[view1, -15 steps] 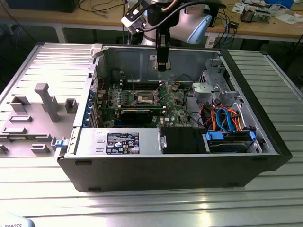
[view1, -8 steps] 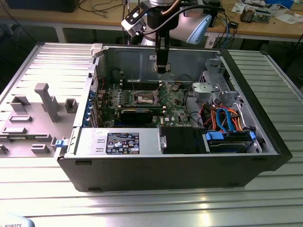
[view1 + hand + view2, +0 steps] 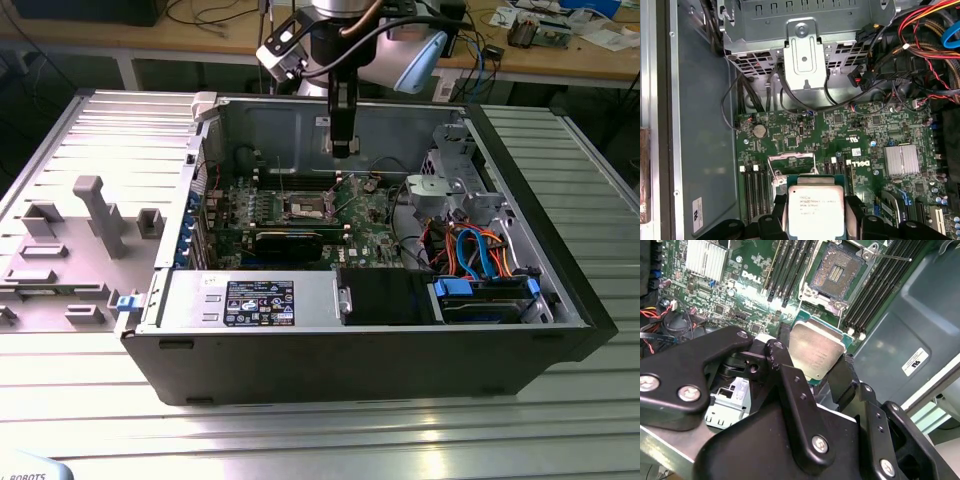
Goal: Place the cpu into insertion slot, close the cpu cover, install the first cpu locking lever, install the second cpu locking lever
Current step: 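Place the cpu into insertion slot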
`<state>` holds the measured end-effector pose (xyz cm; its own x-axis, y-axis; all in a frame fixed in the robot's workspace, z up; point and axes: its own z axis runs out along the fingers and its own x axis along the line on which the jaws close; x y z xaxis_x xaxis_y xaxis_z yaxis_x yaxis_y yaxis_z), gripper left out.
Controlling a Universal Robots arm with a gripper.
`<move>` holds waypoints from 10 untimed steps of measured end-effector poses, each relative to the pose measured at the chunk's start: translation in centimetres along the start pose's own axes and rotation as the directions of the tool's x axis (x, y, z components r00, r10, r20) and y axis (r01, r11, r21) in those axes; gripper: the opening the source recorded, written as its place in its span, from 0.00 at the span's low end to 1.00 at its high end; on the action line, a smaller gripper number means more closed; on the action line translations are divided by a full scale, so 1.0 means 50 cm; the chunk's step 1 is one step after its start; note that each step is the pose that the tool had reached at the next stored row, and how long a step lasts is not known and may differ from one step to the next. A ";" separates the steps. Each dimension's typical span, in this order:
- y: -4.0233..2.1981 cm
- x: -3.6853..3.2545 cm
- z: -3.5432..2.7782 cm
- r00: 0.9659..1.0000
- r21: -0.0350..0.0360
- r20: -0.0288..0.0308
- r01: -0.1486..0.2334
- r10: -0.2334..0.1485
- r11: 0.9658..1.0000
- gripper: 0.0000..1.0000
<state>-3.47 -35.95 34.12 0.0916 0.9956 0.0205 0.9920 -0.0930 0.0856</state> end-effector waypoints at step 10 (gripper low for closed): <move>-0.001 0.000 0.006 1.000 0.000 0.000 0.000 0.000 1.000 0.54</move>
<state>-3.50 -35.95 33.82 0.0916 0.9956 0.0209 0.9920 -0.0930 0.0855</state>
